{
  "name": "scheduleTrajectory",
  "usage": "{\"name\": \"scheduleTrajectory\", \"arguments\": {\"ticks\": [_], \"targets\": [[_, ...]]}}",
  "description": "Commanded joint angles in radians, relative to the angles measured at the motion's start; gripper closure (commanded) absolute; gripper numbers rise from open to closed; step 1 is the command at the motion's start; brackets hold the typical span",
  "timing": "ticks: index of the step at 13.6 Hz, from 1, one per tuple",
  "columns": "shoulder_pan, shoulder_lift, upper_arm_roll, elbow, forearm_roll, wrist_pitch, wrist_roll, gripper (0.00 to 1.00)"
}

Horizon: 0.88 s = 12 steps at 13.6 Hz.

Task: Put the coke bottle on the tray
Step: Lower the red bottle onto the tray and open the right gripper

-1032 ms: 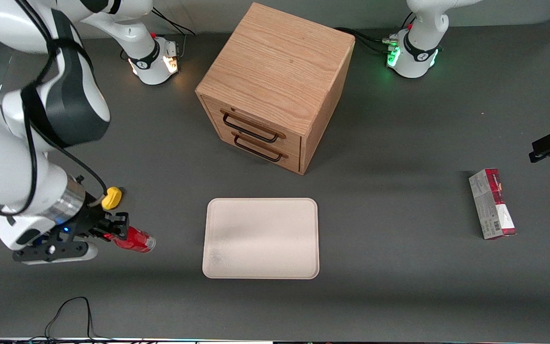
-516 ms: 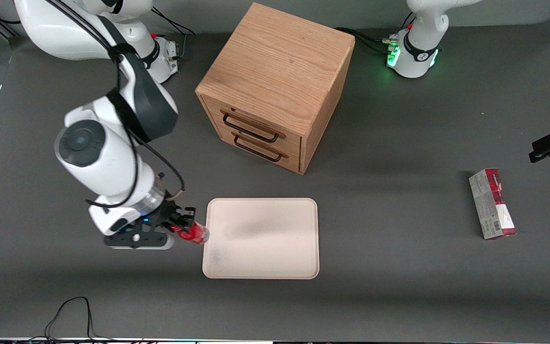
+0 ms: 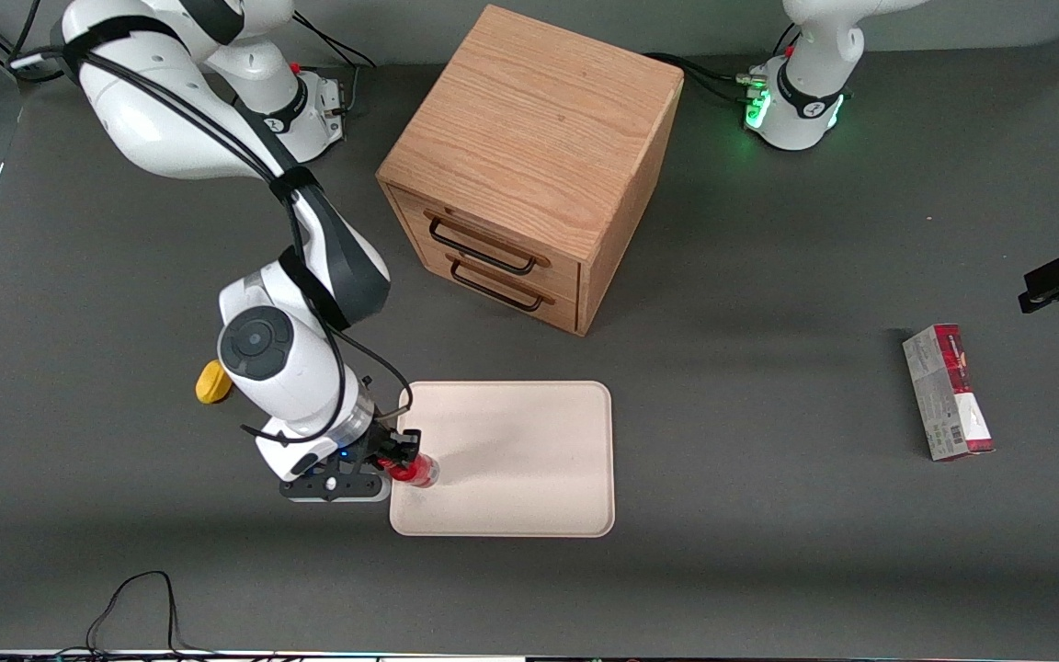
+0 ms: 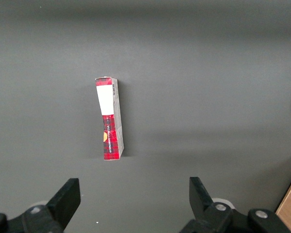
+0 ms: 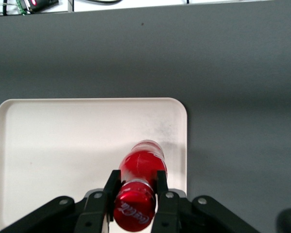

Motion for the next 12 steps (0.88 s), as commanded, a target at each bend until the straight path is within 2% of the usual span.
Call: {"name": "scheduleTrajectory", "arguments": {"ticks": [1,4,5,6,12], "targets": [[-0.013,0.003,0.007,-0.019,-0.027,0.042,0.022,1.00],[-0.016,0.019,0.004,-0.020,-0.029,0.068,0.019,1.00],[-0.016,0.020,0.004,-0.022,-0.027,0.083,0.021,0.36],[-0.016,0.020,0.002,-0.031,-0.030,0.103,0.030,0.01],[-0.026,0.003,0.004,-0.008,-0.026,0.126,0.035,0.00]]}}
